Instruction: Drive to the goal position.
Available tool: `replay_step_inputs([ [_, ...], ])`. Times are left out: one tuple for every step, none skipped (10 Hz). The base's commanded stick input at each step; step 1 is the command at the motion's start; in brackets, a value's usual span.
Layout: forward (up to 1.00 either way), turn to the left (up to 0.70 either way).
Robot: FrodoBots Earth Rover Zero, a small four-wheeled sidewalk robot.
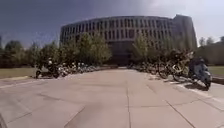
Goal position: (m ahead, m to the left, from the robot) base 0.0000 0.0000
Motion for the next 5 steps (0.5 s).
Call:
replay_step_inputs([
  [0.70, 0.01],
  [0.70, 0.01],
  [0.70, 0.01],
  [0.70, 0.01],
  [0.70, 0.01],
])
